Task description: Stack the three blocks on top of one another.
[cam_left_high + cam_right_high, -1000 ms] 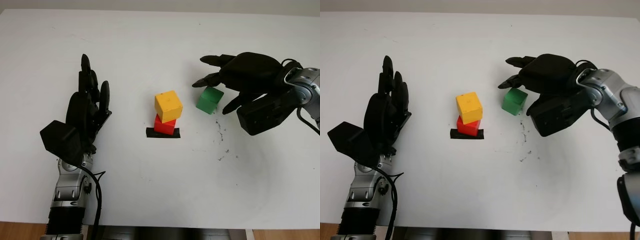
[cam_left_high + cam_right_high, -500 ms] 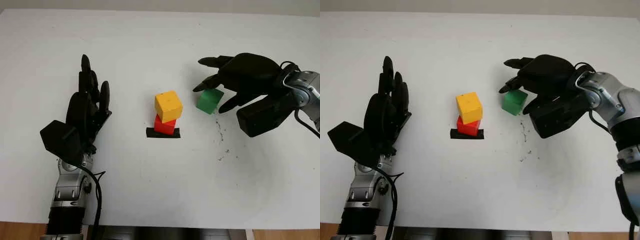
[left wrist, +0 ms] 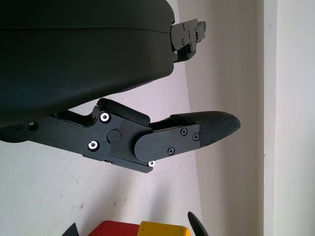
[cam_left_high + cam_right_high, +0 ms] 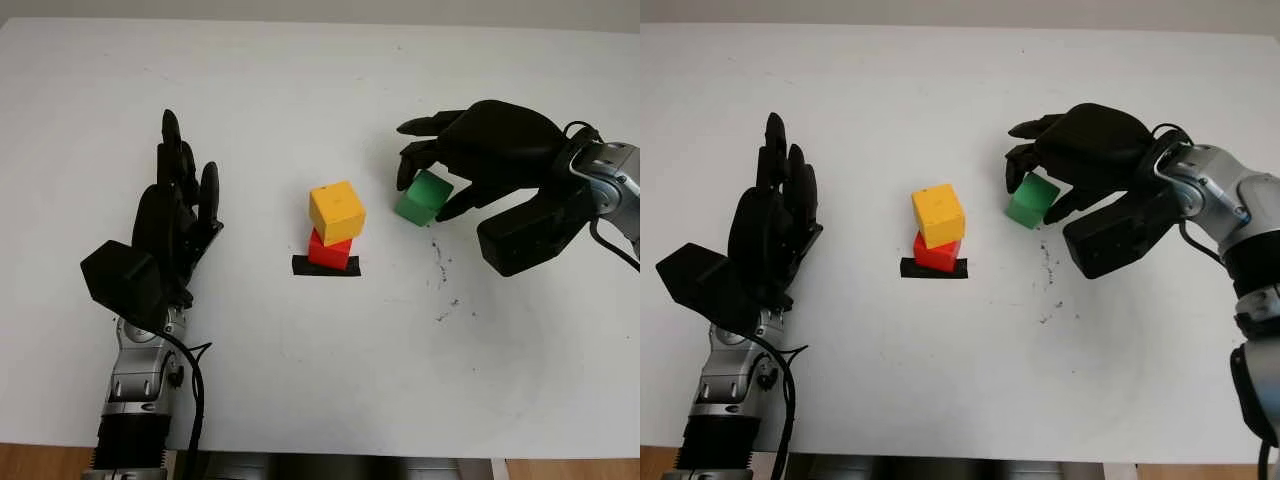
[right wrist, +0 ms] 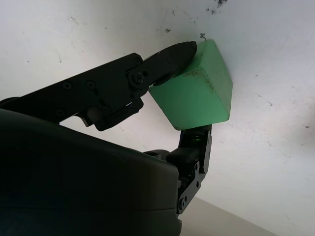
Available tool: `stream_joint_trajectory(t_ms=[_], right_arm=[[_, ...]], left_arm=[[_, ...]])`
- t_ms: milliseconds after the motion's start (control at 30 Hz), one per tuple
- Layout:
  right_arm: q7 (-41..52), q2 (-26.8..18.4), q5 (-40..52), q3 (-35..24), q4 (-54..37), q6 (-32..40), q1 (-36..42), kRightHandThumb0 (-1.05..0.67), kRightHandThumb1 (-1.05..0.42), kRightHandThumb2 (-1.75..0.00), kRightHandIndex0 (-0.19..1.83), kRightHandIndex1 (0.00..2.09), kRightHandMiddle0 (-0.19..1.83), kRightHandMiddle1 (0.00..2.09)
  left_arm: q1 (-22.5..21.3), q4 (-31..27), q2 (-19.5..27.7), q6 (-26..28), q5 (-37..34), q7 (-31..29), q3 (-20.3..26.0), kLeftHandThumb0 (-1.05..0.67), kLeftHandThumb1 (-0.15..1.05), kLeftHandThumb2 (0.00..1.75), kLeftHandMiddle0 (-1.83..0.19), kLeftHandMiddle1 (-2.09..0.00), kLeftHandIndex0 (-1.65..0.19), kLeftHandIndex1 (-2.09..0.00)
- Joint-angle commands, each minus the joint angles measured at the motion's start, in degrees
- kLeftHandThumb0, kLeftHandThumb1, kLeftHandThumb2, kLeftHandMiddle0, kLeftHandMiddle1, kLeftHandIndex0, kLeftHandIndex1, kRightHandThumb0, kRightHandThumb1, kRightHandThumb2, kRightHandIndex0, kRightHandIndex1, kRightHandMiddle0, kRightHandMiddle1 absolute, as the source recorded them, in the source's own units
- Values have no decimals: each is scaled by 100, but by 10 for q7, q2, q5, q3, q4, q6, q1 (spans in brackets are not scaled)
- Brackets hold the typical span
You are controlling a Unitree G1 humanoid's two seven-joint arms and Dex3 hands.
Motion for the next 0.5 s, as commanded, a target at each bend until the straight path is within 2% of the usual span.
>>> stream_joint_trajectory(t_ms=[0,233,467], right_arm=[[2,-11,10,-9,-1,4,-8,-37,-93,-5,32,6,53,115],[16,-9,42,-27,-12,22,1,-35,-92,-5,33,6,54,110],[128,24,193,-96,-54,144,26,-34,-95,-6,30,5,43,123]], left_arm=[[0,-3,-1,0,-1,1,1,-72,105,58,19,0,19,0],[1,-9,-2,5,-3,3,1,-72,105,57,19,0,19,0],[2,-2,-1,0,-3,1,3,-72,105,58,19,0,19,0]])
